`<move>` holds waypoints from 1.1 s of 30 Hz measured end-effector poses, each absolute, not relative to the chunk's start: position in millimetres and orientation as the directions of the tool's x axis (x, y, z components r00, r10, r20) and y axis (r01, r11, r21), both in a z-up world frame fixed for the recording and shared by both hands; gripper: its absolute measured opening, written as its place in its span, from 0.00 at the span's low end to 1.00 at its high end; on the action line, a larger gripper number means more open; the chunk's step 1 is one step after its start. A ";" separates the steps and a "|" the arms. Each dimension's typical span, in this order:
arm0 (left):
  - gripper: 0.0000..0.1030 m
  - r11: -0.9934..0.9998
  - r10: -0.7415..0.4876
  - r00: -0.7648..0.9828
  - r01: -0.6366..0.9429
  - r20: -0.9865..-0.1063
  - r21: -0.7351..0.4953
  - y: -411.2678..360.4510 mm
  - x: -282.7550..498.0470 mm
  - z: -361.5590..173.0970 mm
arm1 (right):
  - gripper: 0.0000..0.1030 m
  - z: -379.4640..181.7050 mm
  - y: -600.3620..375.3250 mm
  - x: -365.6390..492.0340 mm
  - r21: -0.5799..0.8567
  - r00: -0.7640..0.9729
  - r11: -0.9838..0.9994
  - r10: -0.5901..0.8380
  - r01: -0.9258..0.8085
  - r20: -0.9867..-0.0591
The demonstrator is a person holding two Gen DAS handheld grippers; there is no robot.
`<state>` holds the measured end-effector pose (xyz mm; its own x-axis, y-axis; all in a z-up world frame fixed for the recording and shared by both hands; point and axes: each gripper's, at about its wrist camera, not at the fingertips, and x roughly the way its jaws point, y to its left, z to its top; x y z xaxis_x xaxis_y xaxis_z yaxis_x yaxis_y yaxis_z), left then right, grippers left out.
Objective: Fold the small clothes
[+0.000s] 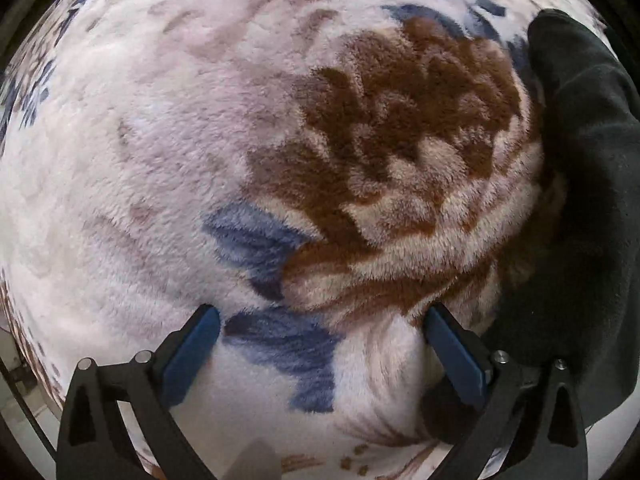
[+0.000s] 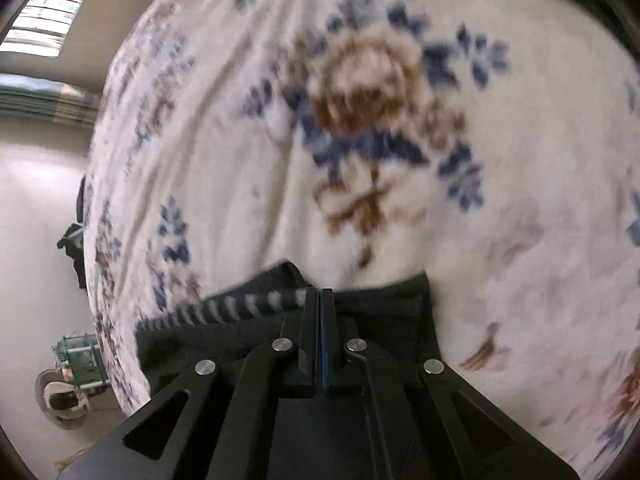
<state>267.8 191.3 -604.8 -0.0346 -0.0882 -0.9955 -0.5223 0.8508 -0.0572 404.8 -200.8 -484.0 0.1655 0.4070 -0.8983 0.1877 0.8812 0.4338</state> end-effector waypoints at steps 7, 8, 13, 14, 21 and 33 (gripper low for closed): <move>1.00 0.824 -0.096 0.041 -0.557 -0.995 -0.102 203.1 291.5 -559.0 | 0.04 -470.6 -209.8 420.1 0.430 0.074 0.896 0.424 0.113 -0.903; 1.00 0.836 -0.067 0.073 -0.540 -0.995 -0.096 203.1 300.1 -545.8 | 0.13 -478.0 -209.0 419.6 0.421 0.046 0.900 0.418 0.113 -0.907; 1.00 0.882 -0.039 0.187 -0.456 -0.982 -0.122 195.8 359.4 -519.0 | 0.51 -526.8 -227.5 403.9 0.463 -0.010 0.850 0.480 0.250 -0.877; 1.00 0.894 -0.033 0.196 -0.433 -0.980 -0.117 192.5 376.3 -520.5 | 0.43 -534.3 -228.4 401.2 0.486 0.000 0.828 0.506 0.279 -0.863; 0.98 0.939 -0.081 0.217 -0.311 -0.973 -0.148 169.9 440.4 -521.7 | 0.03 -498.0 -220.1 396.7 0.467 0.229 0.844 0.416 0.264 -0.880; 0.01 0.922 -0.192 0.269 -0.281 -0.944 -0.267 174.8 461.2 -540.0 | 0.02 -472.7 -213.9 432.4 0.370 0.253 0.897 0.309 0.242 -0.917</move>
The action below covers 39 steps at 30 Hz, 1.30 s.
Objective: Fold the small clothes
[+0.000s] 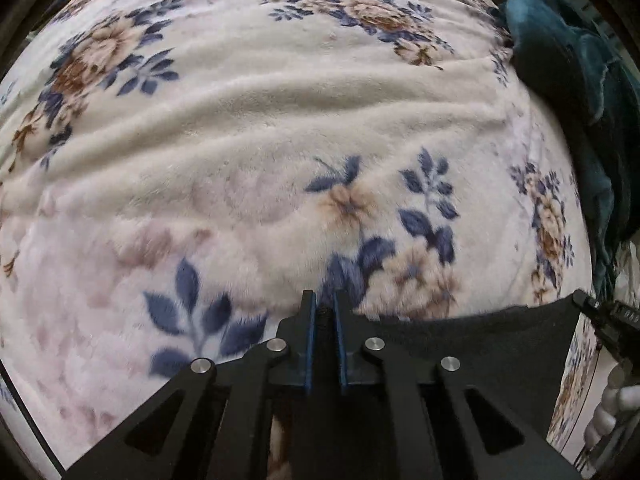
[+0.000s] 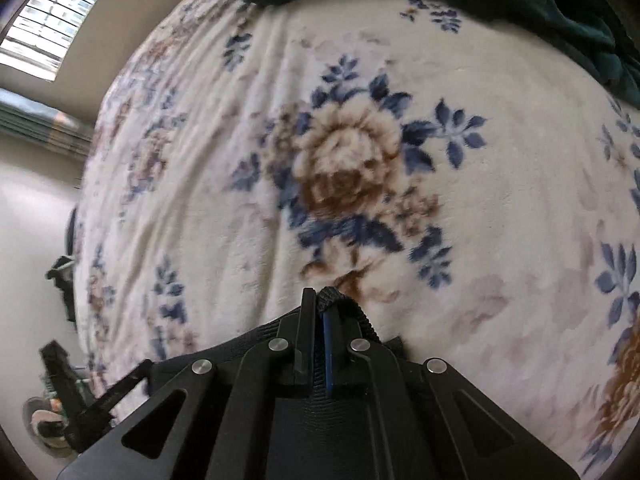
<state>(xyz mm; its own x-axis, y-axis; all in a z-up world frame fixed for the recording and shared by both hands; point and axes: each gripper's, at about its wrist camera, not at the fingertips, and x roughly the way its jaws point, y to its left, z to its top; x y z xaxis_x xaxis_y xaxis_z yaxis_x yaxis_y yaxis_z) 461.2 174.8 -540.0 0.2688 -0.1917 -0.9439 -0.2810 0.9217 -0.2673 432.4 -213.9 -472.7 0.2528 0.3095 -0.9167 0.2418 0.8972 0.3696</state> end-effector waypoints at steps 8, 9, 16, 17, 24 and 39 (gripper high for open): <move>0.05 0.823 -0.387 0.302 -0.312 -0.871 -0.475 209.8 463.9 -528.1 | 0.05 -534.9 -205.3 458.1 0.327 0.053 0.914 0.324 0.238 -0.944; 0.14 0.816 -0.410 0.306 -0.298 -0.859 -0.495 209.6 460.0 -524.8 | 0.05 -532.9 -207.8 458.6 0.343 0.043 0.909 0.343 0.236 -0.938; 0.51 0.895 -0.360 0.217 -0.193 -0.907 -0.402 168.8 442.9 -540.6 | 0.72 -517.9 -228.5 442.6 0.445 0.052 0.852 0.449 0.275 -0.892; 0.18 0.899 -0.343 0.253 -0.189 -0.905 -0.394 164.2 442.9 -539.8 | 0.72 -525.4 -225.6 441.2 0.455 0.014 0.841 0.472 0.293 -0.882; 0.15 0.829 -0.374 0.351 -0.290 -0.859 -0.479 181.9 438.4 -538.4 | 0.06 -495.1 -192.4 436.9 0.291 0.174 0.941 0.261 0.174 -0.950; 0.76 0.942 -0.173 0.284 -0.231 -0.943 -0.242 174.9 381.8 -478.1 | 0.61 -476.7 -274.8 338.3 0.394 0.009 0.848 0.418 0.356 -0.908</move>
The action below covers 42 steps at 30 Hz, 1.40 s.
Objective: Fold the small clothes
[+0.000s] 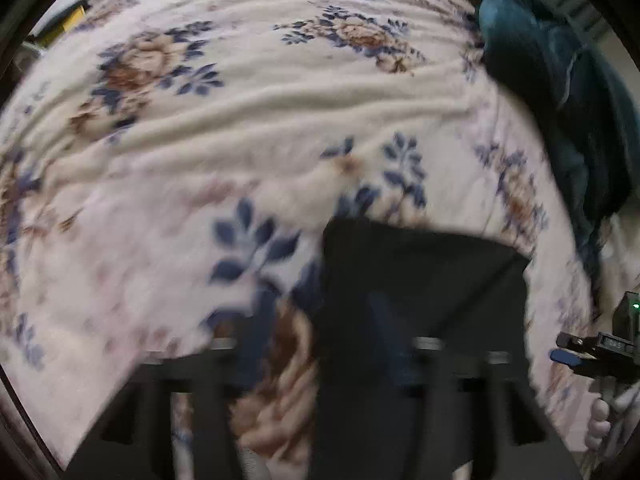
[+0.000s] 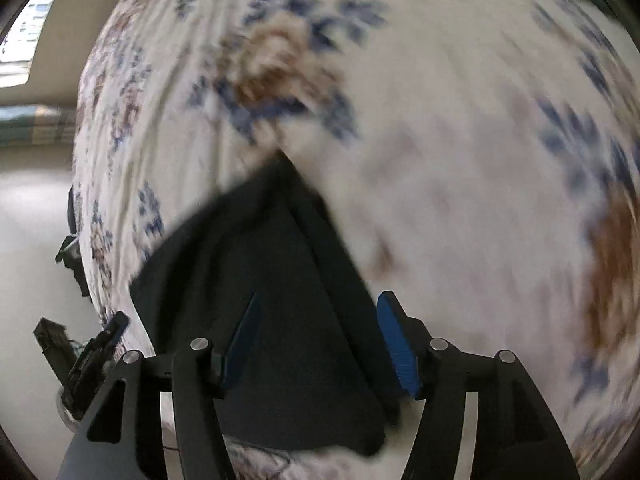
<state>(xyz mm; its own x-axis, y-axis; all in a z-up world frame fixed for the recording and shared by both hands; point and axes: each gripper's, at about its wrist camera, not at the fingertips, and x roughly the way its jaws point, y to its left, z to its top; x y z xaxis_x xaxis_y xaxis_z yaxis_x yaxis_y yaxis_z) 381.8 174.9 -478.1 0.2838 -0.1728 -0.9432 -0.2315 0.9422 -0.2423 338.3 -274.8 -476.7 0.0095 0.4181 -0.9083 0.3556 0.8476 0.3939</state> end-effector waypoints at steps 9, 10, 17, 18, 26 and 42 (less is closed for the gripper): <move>0.86 0.916 -0.163 0.149 -0.345 -0.975 -0.206 160.1 326.7 -510.9 | 0.04 -493.6 -259.8 243.9 0.383 0.043 0.773 0.420 0.506 -0.906; 0.86 0.914 -0.171 0.141 -0.347 -0.975 -0.211 157.7 324.0 -513.6 | 0.04 -484.6 -258.3 240.6 0.375 0.073 0.781 0.393 0.499 -0.917; 0.86 0.931 -0.164 0.132 -0.308 -0.978 -0.198 145.8 342.3 -516.1 | 0.04 -464.8 -277.9 210.4 0.314 0.096 0.792 0.312 0.523 -0.945; 0.86 0.930 -0.169 0.137 -0.305 -0.976 -0.204 146.2 346.8 -516.3 | 0.04 -472.2 -275.9 211.4 0.299 0.077 0.797 0.306 0.525 -0.949; 0.85 0.917 -0.198 0.191 -0.311 -0.961 -0.250 168.6 417.4 -524.1 | 0.41 -478.6 -302.5 238.6 0.351 0.114 0.750 0.350 0.561 -0.930; 0.86 0.927 -0.236 0.165 -0.257 -0.958 -0.273 167.4 470.0 -551.2 | 0.05 -536.2 -243.9 429.9 0.501 0.142 0.808 0.482 0.311 -0.865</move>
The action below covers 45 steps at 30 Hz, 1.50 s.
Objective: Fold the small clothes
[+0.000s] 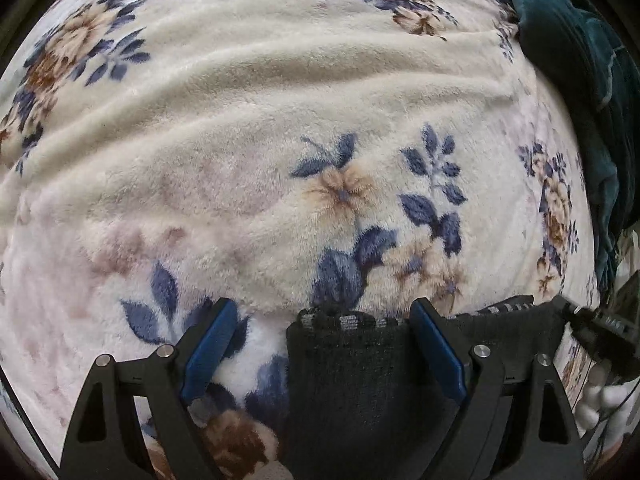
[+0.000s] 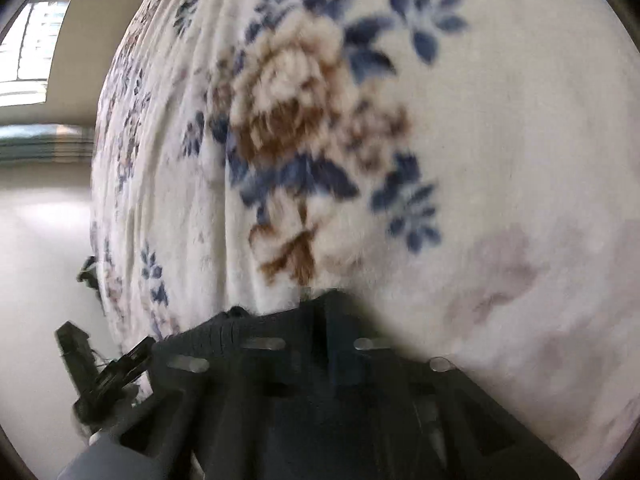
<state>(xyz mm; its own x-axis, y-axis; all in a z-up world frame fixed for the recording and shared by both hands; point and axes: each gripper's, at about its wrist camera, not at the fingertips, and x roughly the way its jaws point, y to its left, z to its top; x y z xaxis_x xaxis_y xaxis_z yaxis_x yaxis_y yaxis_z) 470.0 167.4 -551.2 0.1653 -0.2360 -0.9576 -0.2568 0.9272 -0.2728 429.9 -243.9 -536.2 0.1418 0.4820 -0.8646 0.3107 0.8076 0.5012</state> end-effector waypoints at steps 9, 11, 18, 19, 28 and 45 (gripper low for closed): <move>0.86 0.932 -0.240 0.199 -0.227 -0.950 -0.283 178.4 455.3 -535.5 | 0.09 -507.0 -275.9 432.0 0.456 0.134 0.826 0.437 0.331 -0.889; 0.86 0.933 -0.215 0.218 -0.243 -0.952 -0.266 180.2 434.5 -522.5 | 0.43 -495.3 -289.1 402.0 0.487 0.131 0.798 0.473 0.355 -0.871; 0.86 0.850 -0.257 0.174 -0.427 -0.951 -0.308 171.0 322.2 -498.7 | 0.47 -470.9 -313.6 245.7 0.415 0.068 0.724 0.456 0.551 -0.887; 0.85 0.822 -0.301 0.159 -0.456 -0.940 -0.340 168.3 307.2 -501.7 | 0.47 -475.4 -313.2 233.5 0.419 0.063 0.702 0.473 0.576 -0.879; 0.83 0.444 -0.660 0.201 -0.673 -0.724 -0.591 115.0 251.9 -562.0 | 0.47 -514.7 -292.7 190.1 0.466 0.085 0.569 0.569 0.678 -0.818; 0.18 0.487 -0.575 0.227 -0.677 -0.786 -0.551 104.3 252.7 -570.9 | 0.03 -479.2 -272.1 200.3 0.376 0.068 0.749 0.408 0.546 -0.911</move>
<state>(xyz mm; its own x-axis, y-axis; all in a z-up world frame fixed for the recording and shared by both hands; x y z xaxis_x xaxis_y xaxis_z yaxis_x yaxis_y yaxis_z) 252.7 104.3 -570.9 0.2268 -0.5747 -0.7863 -0.6773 0.4871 -0.5514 200.3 -272.1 -479.2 0.0679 0.4077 -0.9106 0.5460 0.7487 0.3759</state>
